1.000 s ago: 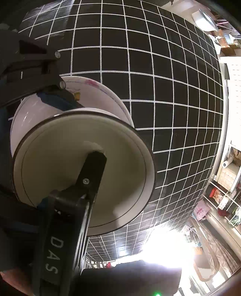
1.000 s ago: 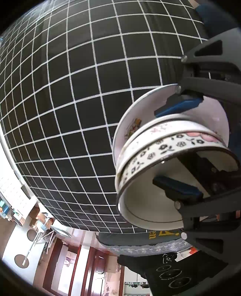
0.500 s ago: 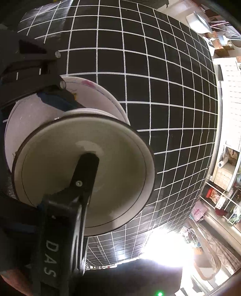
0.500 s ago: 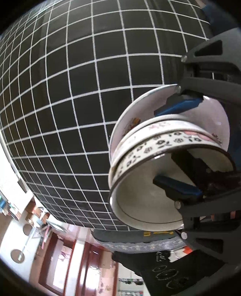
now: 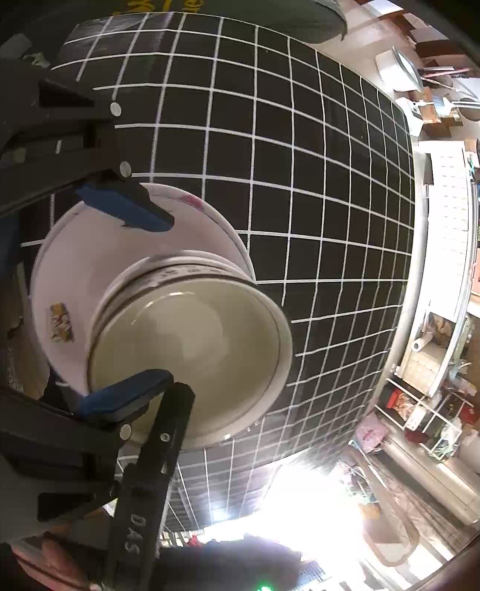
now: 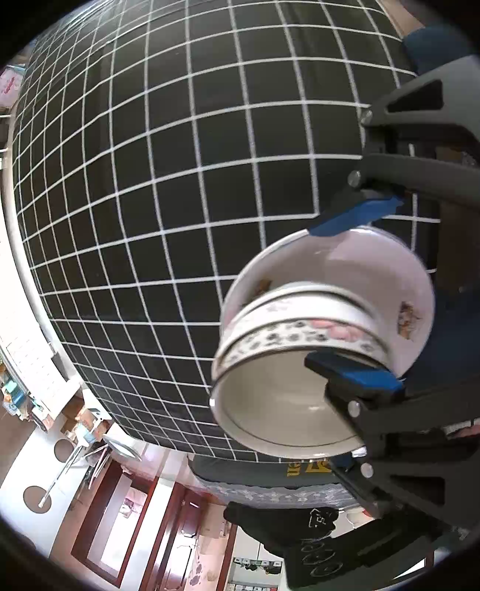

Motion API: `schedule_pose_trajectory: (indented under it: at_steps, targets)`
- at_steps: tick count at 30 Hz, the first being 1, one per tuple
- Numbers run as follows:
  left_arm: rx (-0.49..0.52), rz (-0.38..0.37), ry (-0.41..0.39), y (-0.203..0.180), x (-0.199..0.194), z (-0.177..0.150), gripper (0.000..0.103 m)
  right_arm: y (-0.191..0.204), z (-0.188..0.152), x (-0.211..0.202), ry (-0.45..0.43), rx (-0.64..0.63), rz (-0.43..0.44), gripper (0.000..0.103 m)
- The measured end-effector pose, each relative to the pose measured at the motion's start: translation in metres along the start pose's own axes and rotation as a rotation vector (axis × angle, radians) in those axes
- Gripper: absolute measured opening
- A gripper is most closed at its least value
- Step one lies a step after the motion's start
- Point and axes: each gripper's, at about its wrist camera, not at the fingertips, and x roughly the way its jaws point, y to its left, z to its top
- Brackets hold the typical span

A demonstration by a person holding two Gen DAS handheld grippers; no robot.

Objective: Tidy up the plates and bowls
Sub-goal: 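Lower the bowl stack onto the plate stack and open the right gripper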

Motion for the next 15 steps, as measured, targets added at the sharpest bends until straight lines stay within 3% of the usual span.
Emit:
schedule_pose_trajectory:
  at_steps: [15]
  targets:
    - [0.048,0.083,-0.201,-0.052,-0.105,-0.043,0.075,0.012,-0.044,-0.073,-0.109,-0.075,0.037,0.069]
